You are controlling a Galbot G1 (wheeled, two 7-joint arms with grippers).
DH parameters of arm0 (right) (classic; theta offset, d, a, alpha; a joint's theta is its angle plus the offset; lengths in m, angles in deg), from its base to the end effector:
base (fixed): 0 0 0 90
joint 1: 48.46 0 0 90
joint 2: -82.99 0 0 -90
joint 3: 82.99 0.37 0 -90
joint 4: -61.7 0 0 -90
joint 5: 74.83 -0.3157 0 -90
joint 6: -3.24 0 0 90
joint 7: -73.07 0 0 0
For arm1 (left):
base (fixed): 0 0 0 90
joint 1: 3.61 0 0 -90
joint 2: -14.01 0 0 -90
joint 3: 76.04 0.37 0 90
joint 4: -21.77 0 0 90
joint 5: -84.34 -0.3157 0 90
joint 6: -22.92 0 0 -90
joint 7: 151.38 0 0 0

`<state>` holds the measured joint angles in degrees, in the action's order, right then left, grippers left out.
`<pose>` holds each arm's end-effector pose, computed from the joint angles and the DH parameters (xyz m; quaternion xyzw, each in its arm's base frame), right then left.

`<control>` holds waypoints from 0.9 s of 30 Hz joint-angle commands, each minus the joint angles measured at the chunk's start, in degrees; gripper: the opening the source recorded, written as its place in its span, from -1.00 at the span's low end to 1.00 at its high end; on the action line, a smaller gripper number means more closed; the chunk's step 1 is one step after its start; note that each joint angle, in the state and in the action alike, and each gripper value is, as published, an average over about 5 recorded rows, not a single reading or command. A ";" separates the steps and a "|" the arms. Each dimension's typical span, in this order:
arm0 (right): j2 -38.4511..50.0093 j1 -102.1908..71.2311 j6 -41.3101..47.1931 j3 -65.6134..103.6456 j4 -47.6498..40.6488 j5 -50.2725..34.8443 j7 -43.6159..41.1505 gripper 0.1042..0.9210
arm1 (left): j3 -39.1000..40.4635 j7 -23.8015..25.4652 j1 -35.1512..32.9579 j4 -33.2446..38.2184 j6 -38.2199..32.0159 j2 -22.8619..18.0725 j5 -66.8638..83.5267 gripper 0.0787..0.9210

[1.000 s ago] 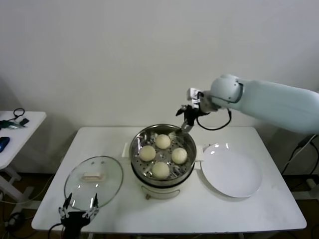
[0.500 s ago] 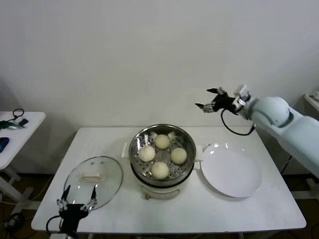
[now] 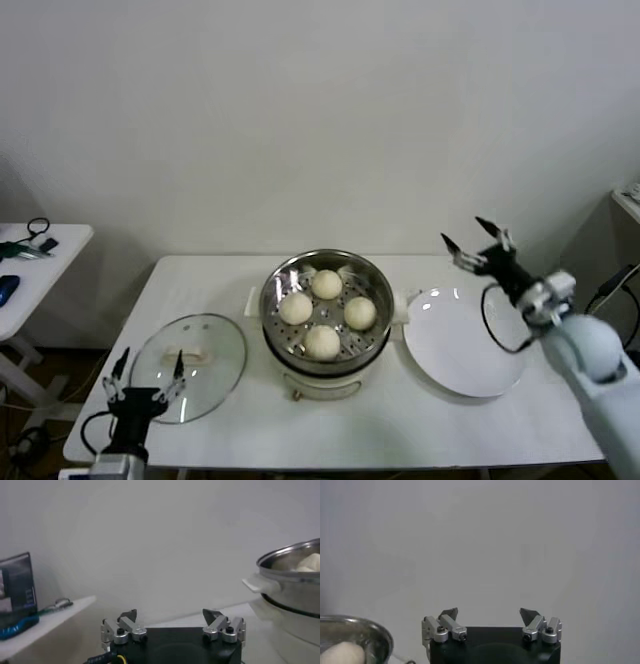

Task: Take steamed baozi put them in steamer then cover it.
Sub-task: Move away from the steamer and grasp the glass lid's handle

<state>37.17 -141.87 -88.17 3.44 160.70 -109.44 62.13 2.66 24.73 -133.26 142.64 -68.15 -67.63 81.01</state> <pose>0.2962 -0.2095 -0.2615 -0.1715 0.9819 -0.0794 0.0161 0.0782 0.0828 -0.3221 0.0684 -0.9852 -0.1469 0.0557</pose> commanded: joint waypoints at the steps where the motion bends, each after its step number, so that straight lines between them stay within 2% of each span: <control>1: -16.96 -32.68 -20.93 18.14 2.42 3.86 -0.20 0.76 | -0.38 -0.48 0.90 -0.30 -2.00 0.92 -3.05 0.77; 7: -20.51 -32.86 -24.98 13.87 1.50 4.20 1.33 0.76 | -0.87 -1.06 0.88 -1.96 -4.30 3.20 -2.23 0.77; 10: -21.45 -32.89 -26.57 11.36 0.19 4.57 2.64 0.76 | -1.04 -2.85 0.95 -2.44 -4.59 4.01 -6.03 0.77; 16: -22.11 -31.52 -28.95 8.20 -3.40 4.93 4.54 0.76 | -0.66 -15.12 0.19 -4.35 -2.98 5.28 -31.90 0.77; 19: -22.08 -30.38 -29.37 7.37 -4.90 5.18 4.76 0.76 | -0.19 -18.90 -1.05 -6.33 -2.43 6.21 -46.13 0.77; 22: -21.93 -29.32 -29.55 6.78 -5.86 5.31 4.82 0.76 | 0.41 -21.71 -1.21 -9.85 -2.05 6.61 -59.00 0.77; 27: -21.85 -28.05 -29.53 6.40 -6.73 5.35 4.83 0.76 | 0.92 -22.54 0.66 -17.96 -2.62 7.59 -70.79 0.77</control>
<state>17.49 -169.86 -114.49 11.15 156.80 -104.70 65.98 3.35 7.22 -132.47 130.21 -70.88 -60.95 30.11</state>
